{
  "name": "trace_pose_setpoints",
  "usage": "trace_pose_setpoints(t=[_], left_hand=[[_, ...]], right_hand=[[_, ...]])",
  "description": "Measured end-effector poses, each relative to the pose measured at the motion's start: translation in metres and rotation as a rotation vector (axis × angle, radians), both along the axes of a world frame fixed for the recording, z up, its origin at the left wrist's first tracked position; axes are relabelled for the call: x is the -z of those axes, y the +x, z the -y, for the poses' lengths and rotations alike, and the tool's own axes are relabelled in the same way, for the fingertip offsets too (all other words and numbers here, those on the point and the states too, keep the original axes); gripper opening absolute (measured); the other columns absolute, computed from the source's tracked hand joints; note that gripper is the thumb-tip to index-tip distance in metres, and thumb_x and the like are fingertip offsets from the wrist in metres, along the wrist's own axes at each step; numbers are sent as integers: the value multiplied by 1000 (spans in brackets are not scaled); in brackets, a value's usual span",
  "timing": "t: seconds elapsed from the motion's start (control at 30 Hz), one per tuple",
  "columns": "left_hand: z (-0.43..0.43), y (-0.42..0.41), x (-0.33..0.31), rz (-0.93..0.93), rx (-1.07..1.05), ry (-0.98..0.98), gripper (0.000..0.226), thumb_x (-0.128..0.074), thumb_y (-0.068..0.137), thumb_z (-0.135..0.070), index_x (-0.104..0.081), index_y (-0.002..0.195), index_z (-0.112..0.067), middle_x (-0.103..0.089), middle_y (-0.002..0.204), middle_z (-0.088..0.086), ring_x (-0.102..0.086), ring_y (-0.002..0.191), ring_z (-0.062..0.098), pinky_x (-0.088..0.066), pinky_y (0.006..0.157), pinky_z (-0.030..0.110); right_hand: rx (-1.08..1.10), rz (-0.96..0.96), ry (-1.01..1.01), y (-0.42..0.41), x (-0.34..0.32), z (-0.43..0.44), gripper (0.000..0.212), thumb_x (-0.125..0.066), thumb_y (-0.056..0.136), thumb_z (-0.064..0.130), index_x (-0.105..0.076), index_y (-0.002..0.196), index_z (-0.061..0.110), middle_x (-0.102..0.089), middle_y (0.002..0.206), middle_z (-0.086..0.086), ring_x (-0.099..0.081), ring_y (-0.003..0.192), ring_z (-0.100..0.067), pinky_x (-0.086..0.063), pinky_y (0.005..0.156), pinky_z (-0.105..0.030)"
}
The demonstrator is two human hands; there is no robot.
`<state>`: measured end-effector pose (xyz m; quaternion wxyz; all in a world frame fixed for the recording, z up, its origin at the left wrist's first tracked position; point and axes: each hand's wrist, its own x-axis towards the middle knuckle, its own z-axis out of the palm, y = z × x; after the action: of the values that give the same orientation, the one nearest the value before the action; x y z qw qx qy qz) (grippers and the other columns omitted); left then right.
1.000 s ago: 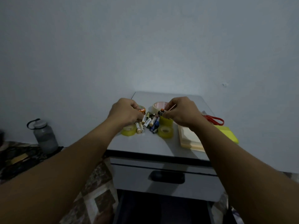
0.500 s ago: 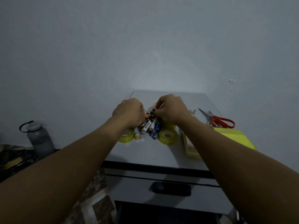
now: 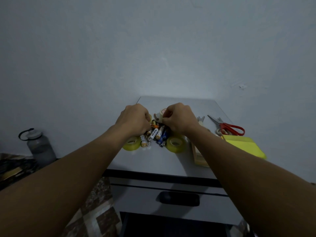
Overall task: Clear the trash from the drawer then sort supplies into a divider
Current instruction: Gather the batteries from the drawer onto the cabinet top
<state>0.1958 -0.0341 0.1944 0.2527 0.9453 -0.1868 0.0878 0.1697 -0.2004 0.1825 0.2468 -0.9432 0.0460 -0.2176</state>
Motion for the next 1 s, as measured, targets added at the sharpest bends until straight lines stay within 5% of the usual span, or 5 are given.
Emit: trace_pose_setpoints(t=[0.33,0.77,1.0], left_hand=[[-4,-1,-2,8,25,-1,12,-82,74,-17,-76,83,-23,-70,86,0,-66,77,18,-50,64,27],[-17,-4,-6,7,109,-121,5,-74,83,-29,-71,87,-26,-68,87,-10,-61,80,2,-44,61,19],[-33,-21,-13,16,109,-153,12,-69,88,-31,-73,93,-20,-69,89,-6,-64,84,9,-52,73,29]], right_hand=[[-18,45,32,-4,-3,5,17,-67,88,20,-72,103,15,-71,101,-2,-62,85,-12,-54,75,-25],[-40,27,95,-26,-9,15,25,-68,87,21,-70,110,11,-68,116,-7,-58,97,-14,-57,89,-33],[-40,26,95,-39,-16,19,20,-67,88,16,-70,108,15,-70,114,-5,-63,102,-14,-50,69,-15]])
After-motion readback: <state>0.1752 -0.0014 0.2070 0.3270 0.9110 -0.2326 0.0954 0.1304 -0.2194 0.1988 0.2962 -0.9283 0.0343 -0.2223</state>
